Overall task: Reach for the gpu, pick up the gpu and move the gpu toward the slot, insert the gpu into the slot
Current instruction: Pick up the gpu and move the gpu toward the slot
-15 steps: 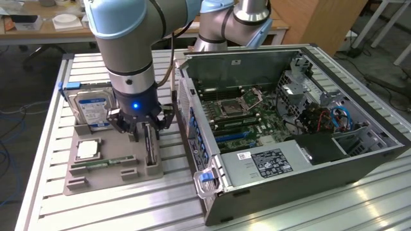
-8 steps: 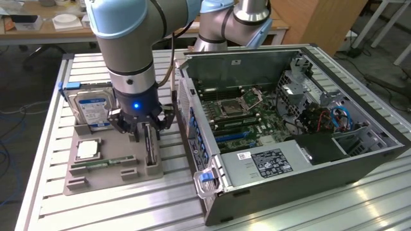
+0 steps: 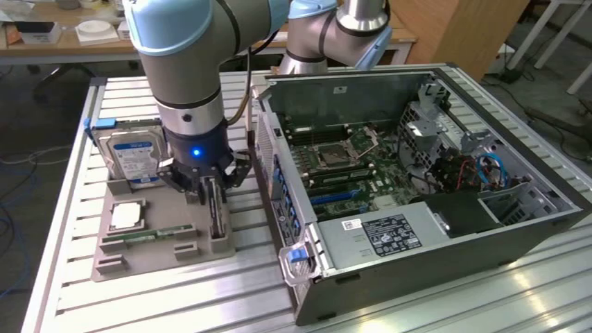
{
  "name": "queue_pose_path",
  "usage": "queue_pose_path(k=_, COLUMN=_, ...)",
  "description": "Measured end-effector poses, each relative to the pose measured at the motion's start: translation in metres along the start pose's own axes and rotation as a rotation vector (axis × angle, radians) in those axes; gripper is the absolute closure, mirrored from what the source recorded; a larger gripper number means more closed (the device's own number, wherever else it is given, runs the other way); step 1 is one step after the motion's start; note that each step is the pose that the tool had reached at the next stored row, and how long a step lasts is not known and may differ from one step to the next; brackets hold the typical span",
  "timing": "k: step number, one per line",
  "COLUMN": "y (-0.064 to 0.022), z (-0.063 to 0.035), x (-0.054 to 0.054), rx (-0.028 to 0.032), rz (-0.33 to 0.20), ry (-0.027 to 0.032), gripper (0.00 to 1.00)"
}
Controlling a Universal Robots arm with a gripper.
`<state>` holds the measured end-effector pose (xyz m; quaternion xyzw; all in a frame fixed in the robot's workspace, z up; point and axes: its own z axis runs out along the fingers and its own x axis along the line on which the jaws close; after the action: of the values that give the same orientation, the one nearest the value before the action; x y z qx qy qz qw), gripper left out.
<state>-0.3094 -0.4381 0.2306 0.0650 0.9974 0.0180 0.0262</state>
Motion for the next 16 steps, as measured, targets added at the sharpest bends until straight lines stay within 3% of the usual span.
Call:
queue_pose_path(k=5, y=0.0000, z=0.0000, x=0.0000, rx=0.0000, rz=0.000, ry=0.0000, gripper=0.73)
queue_pose_path(k=16, y=0.0000, z=0.0000, x=0.0000, rx=0.0000, rz=0.000, ry=0.0000, gripper=0.73)
